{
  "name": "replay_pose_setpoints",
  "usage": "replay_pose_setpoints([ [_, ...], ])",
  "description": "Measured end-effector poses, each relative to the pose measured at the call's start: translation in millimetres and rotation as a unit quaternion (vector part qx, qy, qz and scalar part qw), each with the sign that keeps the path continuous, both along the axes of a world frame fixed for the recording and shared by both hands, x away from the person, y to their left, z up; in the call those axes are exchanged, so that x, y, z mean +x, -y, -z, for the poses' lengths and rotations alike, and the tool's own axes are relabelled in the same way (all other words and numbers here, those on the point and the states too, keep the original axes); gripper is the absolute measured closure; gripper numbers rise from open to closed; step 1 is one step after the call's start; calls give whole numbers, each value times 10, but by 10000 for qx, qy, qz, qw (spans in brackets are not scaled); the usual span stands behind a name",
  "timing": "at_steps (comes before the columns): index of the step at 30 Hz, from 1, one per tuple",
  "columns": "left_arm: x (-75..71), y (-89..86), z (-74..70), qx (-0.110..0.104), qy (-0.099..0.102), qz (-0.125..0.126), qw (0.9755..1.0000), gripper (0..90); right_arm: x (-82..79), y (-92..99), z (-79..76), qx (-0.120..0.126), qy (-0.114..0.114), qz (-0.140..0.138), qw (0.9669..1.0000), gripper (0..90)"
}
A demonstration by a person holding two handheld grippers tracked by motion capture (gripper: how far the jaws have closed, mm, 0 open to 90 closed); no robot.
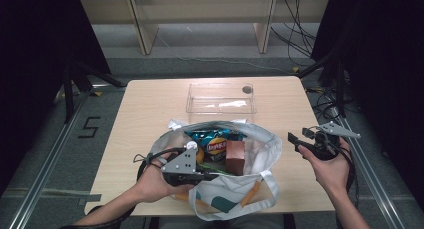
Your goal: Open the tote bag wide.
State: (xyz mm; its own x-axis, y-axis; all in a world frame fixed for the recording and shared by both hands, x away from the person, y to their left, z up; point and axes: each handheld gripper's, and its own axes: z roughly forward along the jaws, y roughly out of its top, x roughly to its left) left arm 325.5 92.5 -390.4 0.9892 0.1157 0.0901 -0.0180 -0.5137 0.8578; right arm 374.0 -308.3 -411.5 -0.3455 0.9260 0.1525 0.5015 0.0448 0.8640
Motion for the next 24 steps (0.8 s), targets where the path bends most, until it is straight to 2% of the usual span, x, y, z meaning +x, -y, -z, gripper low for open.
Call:
replay_pose_setpoints([
  [1,-7,13,30,82,-46,33,10000,870,5,0,7,-9,38,-27,10000,395],
  [2,-9,21,43,114,-37,71,9999,870,23,17,10,-107,168,-85,9998,395],
  [3,-15,29,58,139,-45,89,9999,871,24,23,11,-156,171,-91,9997,395],
  [4,-23,35,69,146,-64,83,9998,871,1,-2,-2,0,1,34,10000,395],
  [5,-29,39,75,173,-82,104,9998,871,7,-7,0,101,57,-2,9999,395],
  [7,-29,43,77,209,-35,137,9997,871,8,-3,0,56,54,16,10000,395],
  [8,-35,49,89,201,-52,118,9997,871,20,21,6,-59,122,-43,9999,395],
  [9,-31,61,123,311,-27,107,9995,871,18,10,5,0,111,-38,9999,395],
  [11,-30,73,145,346,-6,108,9993,871,5,2,-1,14,89,-24,10000,395],
  [12,-39,97,198,431,-66,67,9990,871,28,25,12,-189,211,-87,9996,395],
  [14,-38,112,226,473,-61,66,9988,871,15,7,8,-63,131,-35,9999,395],
  [15,-29,140,283,555,-105,61,9984,870,16,10,7,-68,132,-62,9999,394],
  [16,-23,153,314,565,-114,43,9983,871,5,-6,7,30,22,-18,10000,394],
  [17,-19,164,338,584,-124,36,9982,871,11,-11,18,78,62,-30,9999,394],
  [20,-1,193,405,652,-137,-24,9978,870,14,-12,27,42,103,-60,9999,394],
  [21,5,201,432,675,-145,-54,9976,871,6,-15,17,9,21,-13,10000,394],
  [22,10,209,456,700,-141,-73,9974,870,9,-8,19,-44,33,-31,10000,394],
  [24,13,216,477,715,-132,-98,9973,870,12,-14,20,31,60,-63,10000,394],
])
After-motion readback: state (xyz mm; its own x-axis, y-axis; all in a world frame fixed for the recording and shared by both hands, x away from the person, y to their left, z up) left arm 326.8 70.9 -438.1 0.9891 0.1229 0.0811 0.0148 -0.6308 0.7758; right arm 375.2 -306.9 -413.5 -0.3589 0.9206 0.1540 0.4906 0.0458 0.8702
